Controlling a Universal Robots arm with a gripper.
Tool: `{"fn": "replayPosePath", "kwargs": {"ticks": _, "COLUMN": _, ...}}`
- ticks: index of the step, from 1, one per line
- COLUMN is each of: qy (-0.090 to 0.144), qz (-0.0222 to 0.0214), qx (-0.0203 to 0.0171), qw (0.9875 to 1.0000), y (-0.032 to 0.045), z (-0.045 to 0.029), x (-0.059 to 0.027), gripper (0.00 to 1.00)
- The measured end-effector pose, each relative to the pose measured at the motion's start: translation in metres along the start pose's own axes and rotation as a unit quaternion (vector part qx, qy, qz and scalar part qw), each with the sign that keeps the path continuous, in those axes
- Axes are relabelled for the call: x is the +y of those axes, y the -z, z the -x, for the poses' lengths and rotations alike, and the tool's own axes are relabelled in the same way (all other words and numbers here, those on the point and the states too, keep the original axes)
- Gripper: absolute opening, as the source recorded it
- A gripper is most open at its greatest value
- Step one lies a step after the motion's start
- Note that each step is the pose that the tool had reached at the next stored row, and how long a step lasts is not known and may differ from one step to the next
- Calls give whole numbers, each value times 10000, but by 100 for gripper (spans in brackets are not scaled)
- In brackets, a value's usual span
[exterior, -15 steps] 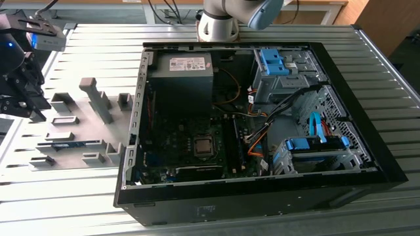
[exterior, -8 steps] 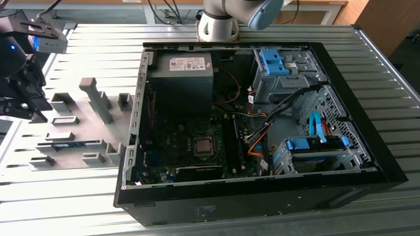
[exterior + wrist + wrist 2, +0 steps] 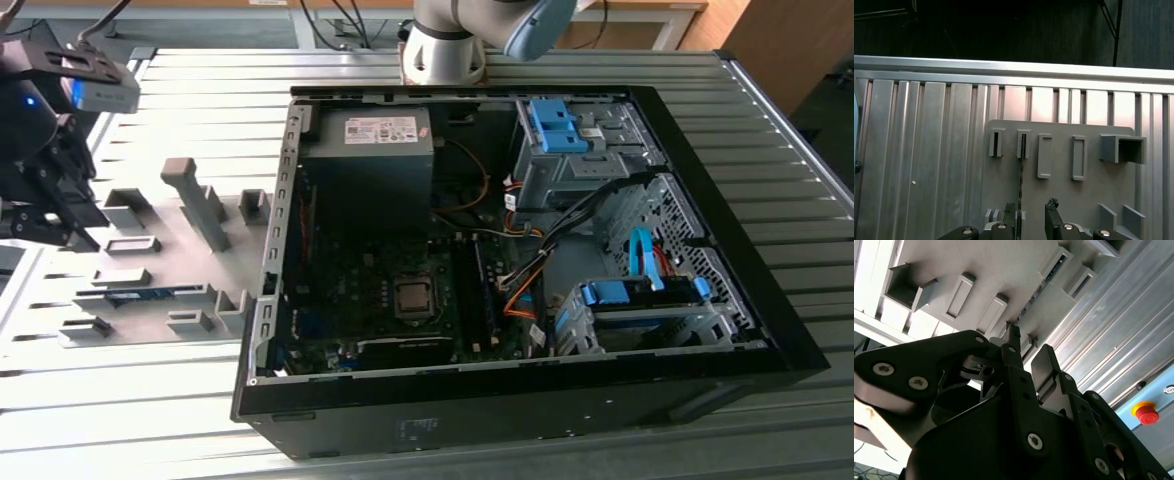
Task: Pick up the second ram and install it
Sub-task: 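Pick up the second ram and move it above second insertion slot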
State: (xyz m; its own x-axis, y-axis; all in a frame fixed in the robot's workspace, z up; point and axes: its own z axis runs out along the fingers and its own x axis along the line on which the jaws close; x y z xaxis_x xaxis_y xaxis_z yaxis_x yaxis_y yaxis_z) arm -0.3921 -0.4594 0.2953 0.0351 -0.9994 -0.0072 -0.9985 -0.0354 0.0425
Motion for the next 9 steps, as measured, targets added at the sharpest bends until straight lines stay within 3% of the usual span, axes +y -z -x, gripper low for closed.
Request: {"fn": "replayPosePath", "kwargs": {"ticks": 9, "qy": 0, "qz": 0, "qx": 0, "qw": 10000, "y": -69, "z": -1, "x": -3, "gripper": 37}}
